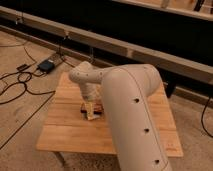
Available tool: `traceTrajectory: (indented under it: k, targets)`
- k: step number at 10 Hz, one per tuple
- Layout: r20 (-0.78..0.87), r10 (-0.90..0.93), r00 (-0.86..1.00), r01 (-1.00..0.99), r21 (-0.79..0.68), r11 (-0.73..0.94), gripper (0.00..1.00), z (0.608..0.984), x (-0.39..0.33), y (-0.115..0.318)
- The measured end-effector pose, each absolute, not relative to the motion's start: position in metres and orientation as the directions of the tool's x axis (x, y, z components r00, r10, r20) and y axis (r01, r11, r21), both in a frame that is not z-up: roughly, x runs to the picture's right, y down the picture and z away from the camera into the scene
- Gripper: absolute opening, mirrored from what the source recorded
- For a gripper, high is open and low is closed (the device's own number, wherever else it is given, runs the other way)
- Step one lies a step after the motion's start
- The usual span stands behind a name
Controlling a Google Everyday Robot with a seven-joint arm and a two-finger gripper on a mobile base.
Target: Place the eraser on the white sponge
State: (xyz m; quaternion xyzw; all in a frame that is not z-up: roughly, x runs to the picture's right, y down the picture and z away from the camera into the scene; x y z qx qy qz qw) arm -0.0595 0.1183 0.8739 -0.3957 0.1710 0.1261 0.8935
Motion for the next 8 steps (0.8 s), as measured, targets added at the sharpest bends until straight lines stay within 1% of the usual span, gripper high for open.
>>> traceTrajectory:
  k: [3, 4, 6, 8]
  targets:
    - [-0.393, 0.102, 0.914, -0.354, -0.647, 0.676, 0.80, 0.874, -0.059, 0.103]
    - [-0.383, 0.118, 0.916, -0.353, -0.633, 0.689, 0.80, 0.871, -0.060, 0.091]
    - [-0.363, 0.153, 0.919, -0.358, -0.605, 0.711, 0.80, 0.859, -0.061, 0.073]
    - [-0.359, 0.198, 0.912, -0.385, -0.583, 0.716, 0.80, 0.842, -0.055, 0.063]
